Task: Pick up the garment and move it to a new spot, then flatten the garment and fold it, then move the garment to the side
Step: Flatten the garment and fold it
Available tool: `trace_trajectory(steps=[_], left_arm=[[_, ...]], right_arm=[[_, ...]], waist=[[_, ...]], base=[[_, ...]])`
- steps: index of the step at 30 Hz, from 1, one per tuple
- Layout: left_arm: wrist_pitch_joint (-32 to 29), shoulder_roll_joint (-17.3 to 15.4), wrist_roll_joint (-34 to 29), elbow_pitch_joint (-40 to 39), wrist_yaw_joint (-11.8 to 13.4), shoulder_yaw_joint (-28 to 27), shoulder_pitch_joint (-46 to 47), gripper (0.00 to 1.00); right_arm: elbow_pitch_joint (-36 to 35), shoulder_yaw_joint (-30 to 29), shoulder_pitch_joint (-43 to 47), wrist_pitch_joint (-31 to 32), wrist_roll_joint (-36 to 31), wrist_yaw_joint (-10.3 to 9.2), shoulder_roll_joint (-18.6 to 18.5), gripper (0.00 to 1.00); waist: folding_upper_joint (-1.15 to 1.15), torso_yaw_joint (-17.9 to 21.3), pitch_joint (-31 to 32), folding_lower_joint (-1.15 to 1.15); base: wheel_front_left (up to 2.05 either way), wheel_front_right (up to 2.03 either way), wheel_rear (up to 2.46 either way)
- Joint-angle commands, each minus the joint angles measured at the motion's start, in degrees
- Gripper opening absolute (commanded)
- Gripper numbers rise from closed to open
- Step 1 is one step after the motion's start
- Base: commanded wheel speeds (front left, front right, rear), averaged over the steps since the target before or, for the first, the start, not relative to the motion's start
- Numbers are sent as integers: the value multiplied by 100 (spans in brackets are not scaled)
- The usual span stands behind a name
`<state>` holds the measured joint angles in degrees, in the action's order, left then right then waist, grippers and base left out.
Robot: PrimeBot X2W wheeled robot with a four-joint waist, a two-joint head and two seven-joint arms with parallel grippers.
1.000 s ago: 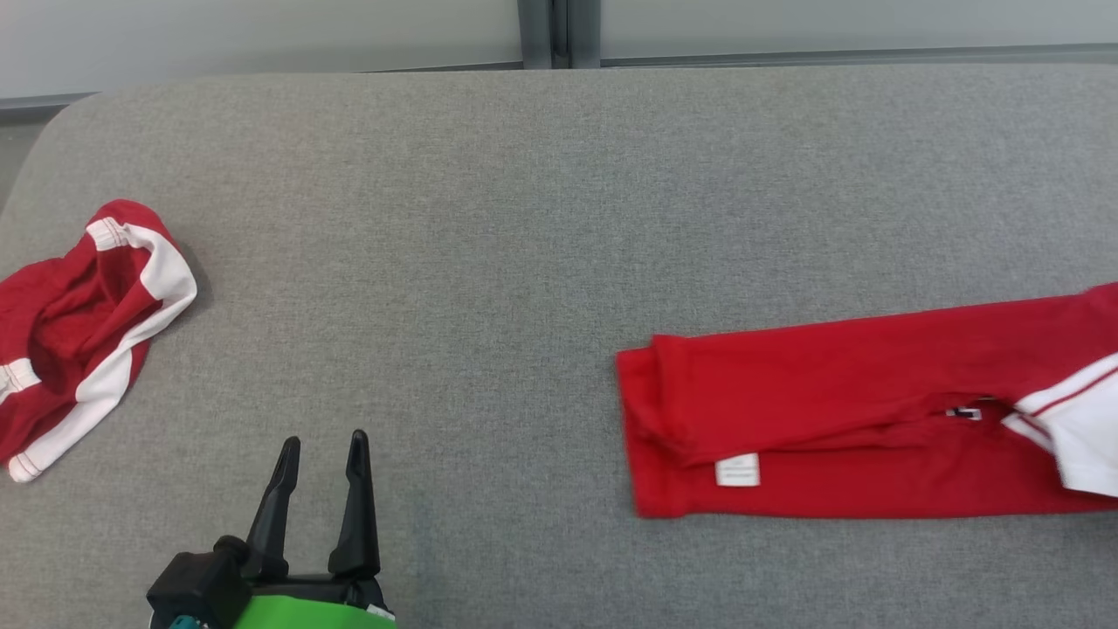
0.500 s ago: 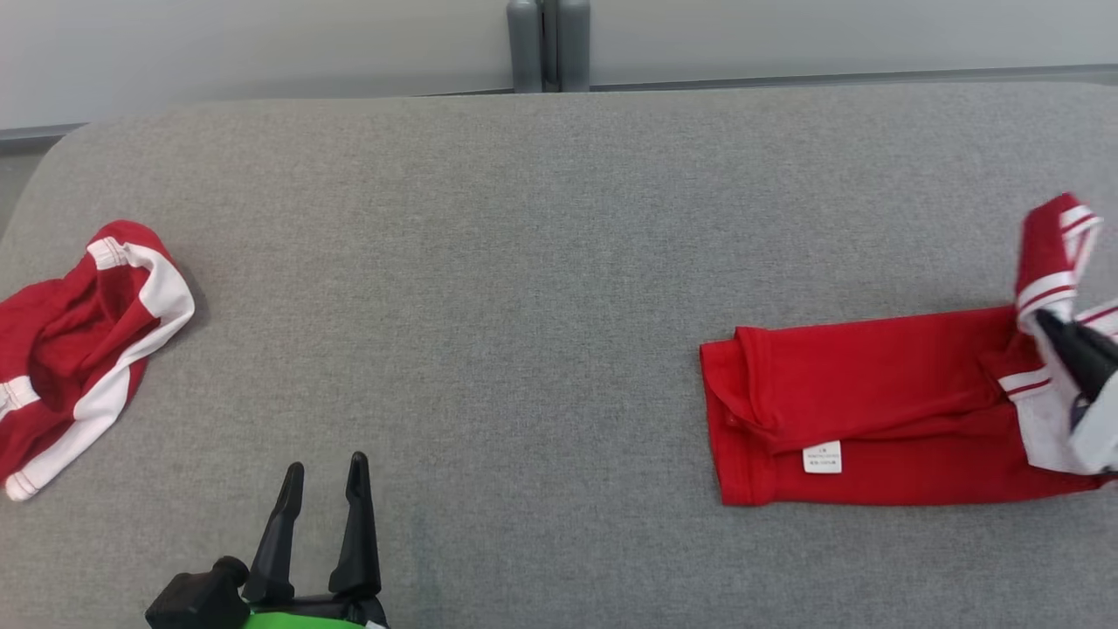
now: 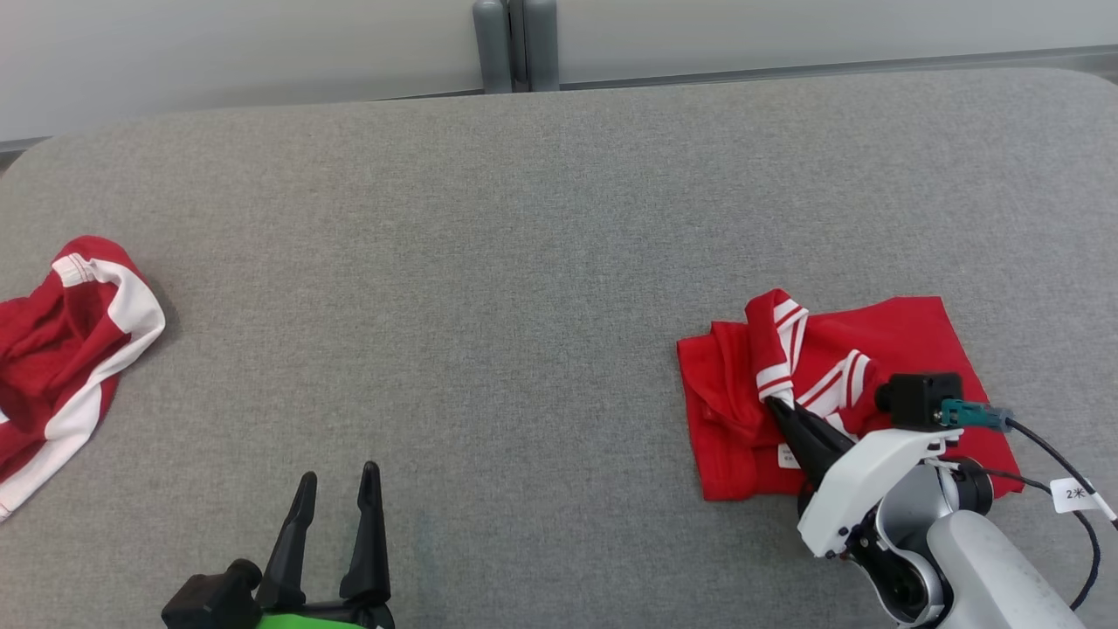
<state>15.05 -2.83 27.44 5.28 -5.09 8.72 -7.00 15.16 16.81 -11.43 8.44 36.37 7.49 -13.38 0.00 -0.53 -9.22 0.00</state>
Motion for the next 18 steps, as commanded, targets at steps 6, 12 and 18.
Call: trace_trajectory(steps=[6,12,18], left_arm=[[15,-16,-98,92,-45,11,30,100],[15,-16,-121,162,-42,86,-57,100],[15,-16,-64,209,-13,168,-46,100]], right_arm=[[212,31,-204,-266,-188,-2,312,0],[373,132,-324,-416,-274,-2,465,0],[464,282,-353,-577,-485,-2,521,100]], waist=[[0,41,41,0],[0,66,119,0],[0,24,141,0]], base=[[0,0,0],[0,0,0],[0,0,0]])
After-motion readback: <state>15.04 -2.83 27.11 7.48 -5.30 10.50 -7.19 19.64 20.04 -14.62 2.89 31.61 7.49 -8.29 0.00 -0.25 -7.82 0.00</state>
